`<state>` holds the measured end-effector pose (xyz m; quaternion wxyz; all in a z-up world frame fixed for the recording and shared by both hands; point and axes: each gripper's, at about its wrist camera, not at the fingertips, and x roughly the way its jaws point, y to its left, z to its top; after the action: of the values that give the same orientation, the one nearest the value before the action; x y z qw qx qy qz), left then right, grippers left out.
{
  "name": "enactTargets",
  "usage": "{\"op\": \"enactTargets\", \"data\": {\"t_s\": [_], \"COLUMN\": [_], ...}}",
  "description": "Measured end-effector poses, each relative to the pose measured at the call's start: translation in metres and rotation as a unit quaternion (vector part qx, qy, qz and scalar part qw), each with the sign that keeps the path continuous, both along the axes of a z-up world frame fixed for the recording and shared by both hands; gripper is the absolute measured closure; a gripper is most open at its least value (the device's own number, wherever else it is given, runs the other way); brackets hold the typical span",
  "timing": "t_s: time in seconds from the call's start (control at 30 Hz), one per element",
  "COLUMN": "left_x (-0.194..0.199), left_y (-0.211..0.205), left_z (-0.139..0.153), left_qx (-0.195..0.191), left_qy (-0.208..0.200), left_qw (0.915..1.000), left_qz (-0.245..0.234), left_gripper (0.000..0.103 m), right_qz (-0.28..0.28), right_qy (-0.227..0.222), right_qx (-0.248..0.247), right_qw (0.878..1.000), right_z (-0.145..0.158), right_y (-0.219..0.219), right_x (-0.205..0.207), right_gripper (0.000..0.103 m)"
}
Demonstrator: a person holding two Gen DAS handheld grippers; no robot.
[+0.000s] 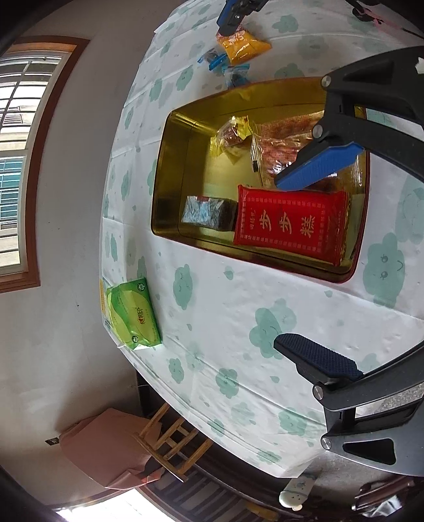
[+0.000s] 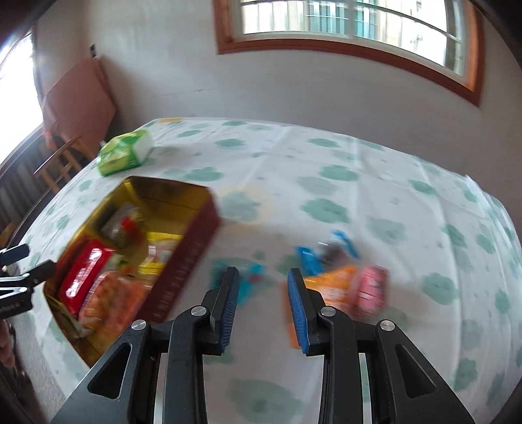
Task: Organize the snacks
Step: 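Grasp the pink wrapped snack with the right gripper, then grasp the orange triangular snack bag with the left gripper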
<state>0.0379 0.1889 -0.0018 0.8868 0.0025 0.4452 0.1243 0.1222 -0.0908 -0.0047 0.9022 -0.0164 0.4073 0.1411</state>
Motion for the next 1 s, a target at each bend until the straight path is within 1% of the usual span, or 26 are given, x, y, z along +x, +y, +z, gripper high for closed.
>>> {"op": "enactTargets", "data": {"t_s": [0.1, 0.23, 0.3, 0.4, 0.67, 0.7, 0.73, 0.77, 0.93, 1.0], "left_x": [0.002, 0.006, 0.007, 0.011, 0.021, 0.022, 0.024, 0.025, 0.031, 0.032], "left_y": [-0.013, -0.033, -0.041, -0.057, -0.1, -0.103, -0.107, -0.113, -0.136, -0.146], "left_z": [0.003, 0.004, 0.005, 0.005, 0.005, 0.004, 0.004, 0.003, 0.0, 0.0], "left_qx": [0.004, 0.007, 0.007, 0.008, 0.005, 0.005, 0.003, 0.001, -0.007, -0.018], "left_qy": [-0.001, 0.0, 0.002, 0.004, 0.007, 0.007, 0.008, 0.009, 0.015, 0.014], "left_qw": [0.9999, 0.9994, 0.9991, 0.9984, 0.9957, 0.9954, 0.995, 0.9946, 0.9924, 0.9909], "left_qz": [-0.014, -0.033, -0.041, -0.056, -0.093, -0.095, -0.099, -0.103, -0.122, -0.133], "left_gripper": [0.016, 0.015, 0.015, 0.015, 0.015, 0.015, 0.015, 0.015, 0.015, 0.015], "right_qz": [-0.034, -0.049, -0.053, -0.053, -0.064, -0.063, -0.062, -0.06, -0.062, -0.069], "right_qy": [0.009, 0.031, 0.035, 0.038, 0.04, 0.038, 0.033, 0.031, 0.021, 0.02], "right_qx": [-0.006, -0.006, -0.003, 0.012, 0.015, 0.017, 0.014, 0.009, -0.002, -0.001], "right_qw": [0.999, 0.998, 0.998, 0.998, 0.997, 0.997, 0.997, 0.998, 0.998, 0.997], "right_z": [-0.01, -0.029, -0.037, -0.045, -0.063, -0.063, -0.063, -0.063, -0.064, -0.065], "right_y": [-0.032, -0.054, -0.057, -0.058, -0.06, -0.061, -0.061, -0.061, -0.074, -0.086], "right_x": [0.003, 0.005, 0.008, 0.014, 0.037, 0.038, 0.038, 0.038, 0.029, 0.025], "right_gripper": [0.071, 0.071, 0.071, 0.071, 0.072, 0.073, 0.077, 0.078, 0.078, 0.079]}}
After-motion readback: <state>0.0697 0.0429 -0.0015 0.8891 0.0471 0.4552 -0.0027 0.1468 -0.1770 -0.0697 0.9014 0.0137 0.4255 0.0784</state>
